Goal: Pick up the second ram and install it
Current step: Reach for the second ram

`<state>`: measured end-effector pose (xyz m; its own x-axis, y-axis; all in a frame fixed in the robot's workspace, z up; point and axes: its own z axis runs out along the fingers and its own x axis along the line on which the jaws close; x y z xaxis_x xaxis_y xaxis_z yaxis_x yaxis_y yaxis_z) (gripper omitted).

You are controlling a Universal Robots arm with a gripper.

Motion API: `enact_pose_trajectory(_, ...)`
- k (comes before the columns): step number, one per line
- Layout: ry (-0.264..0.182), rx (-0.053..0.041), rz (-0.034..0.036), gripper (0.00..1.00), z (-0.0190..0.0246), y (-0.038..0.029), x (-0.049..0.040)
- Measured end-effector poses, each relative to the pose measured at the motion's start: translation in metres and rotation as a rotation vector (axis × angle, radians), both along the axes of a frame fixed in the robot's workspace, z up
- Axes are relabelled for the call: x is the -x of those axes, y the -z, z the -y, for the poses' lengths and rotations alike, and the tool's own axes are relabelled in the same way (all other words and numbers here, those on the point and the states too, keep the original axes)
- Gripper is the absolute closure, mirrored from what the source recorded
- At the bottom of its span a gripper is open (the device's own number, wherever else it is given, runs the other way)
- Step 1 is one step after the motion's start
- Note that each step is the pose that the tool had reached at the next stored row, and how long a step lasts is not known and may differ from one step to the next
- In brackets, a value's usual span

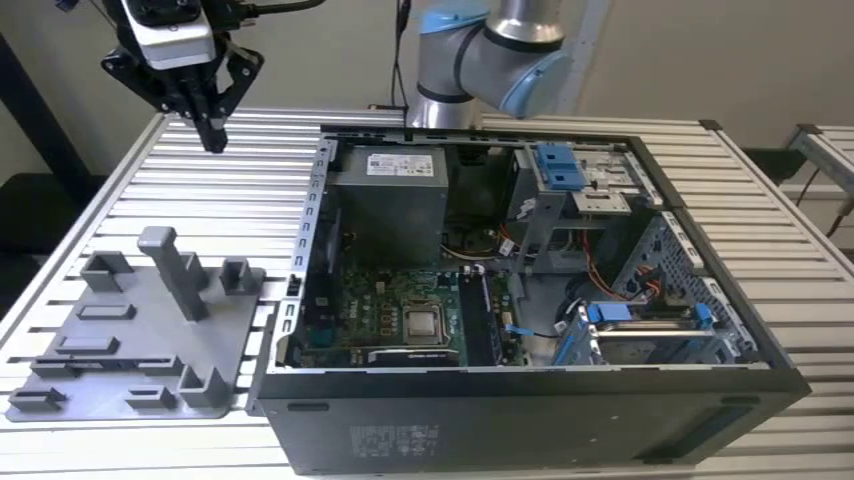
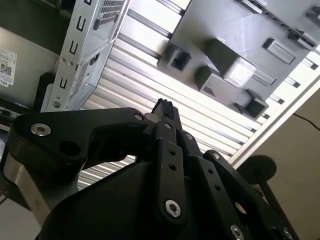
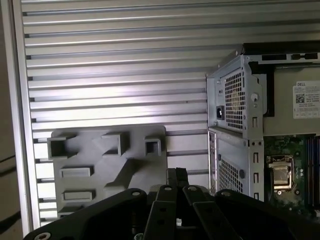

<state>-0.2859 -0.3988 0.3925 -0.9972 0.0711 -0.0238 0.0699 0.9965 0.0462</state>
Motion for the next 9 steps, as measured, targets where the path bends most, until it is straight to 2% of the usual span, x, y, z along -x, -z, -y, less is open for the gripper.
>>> enact_pose_trajectory(9, 0.0, 0.0007, -0.0001, 0.89, 0.0, 0.0, 0.0145)
